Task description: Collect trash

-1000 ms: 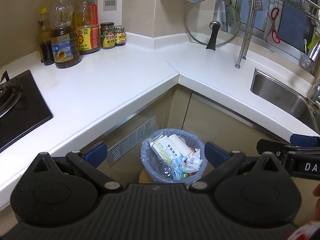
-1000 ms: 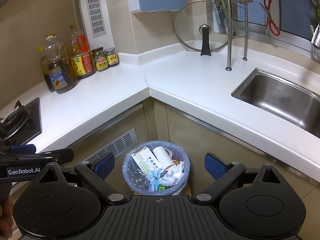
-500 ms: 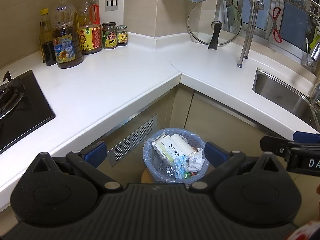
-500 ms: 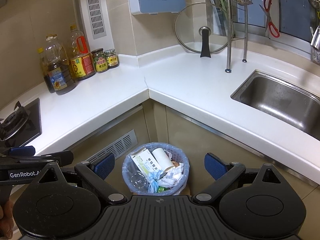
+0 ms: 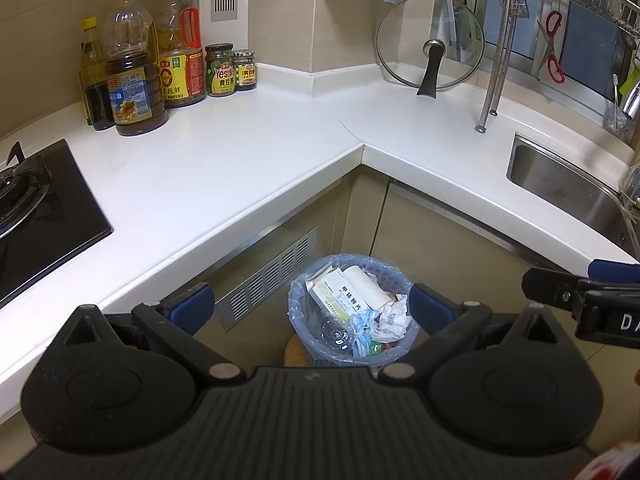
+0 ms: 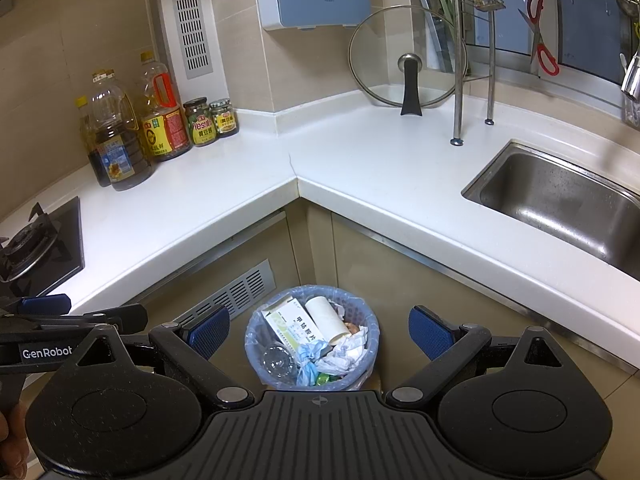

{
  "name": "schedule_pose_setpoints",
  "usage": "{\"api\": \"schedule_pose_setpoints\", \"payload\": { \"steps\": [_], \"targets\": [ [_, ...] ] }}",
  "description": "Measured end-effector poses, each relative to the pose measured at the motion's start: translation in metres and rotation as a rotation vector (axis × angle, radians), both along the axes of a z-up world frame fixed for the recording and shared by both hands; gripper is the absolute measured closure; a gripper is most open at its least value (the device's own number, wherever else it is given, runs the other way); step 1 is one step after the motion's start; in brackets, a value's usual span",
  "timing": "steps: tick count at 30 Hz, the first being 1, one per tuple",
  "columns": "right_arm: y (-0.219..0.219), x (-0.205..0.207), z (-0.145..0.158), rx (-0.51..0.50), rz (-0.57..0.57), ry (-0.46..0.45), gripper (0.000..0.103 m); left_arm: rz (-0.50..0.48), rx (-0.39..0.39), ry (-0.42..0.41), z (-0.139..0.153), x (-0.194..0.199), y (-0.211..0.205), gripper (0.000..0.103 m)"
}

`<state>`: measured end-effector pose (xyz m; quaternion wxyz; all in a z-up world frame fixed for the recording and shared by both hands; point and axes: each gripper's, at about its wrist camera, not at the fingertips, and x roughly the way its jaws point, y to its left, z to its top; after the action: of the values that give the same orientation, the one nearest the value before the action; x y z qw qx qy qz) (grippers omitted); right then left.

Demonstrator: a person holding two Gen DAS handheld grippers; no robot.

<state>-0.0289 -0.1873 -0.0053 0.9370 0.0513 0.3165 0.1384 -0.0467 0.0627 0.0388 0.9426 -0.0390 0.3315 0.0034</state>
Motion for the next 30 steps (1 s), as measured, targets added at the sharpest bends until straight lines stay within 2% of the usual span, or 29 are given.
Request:
{"api": "schedule_pose_setpoints", "payload": {
  "steps": [30],
  "targets": [
    [0.0025, -0.001, -0.0007, -0.001, 0.001, 0.003, 0.007, 0.0, 0.0, 0.004, -0.003, -0.0004, 0.0007, 0.0]
  ]
}}
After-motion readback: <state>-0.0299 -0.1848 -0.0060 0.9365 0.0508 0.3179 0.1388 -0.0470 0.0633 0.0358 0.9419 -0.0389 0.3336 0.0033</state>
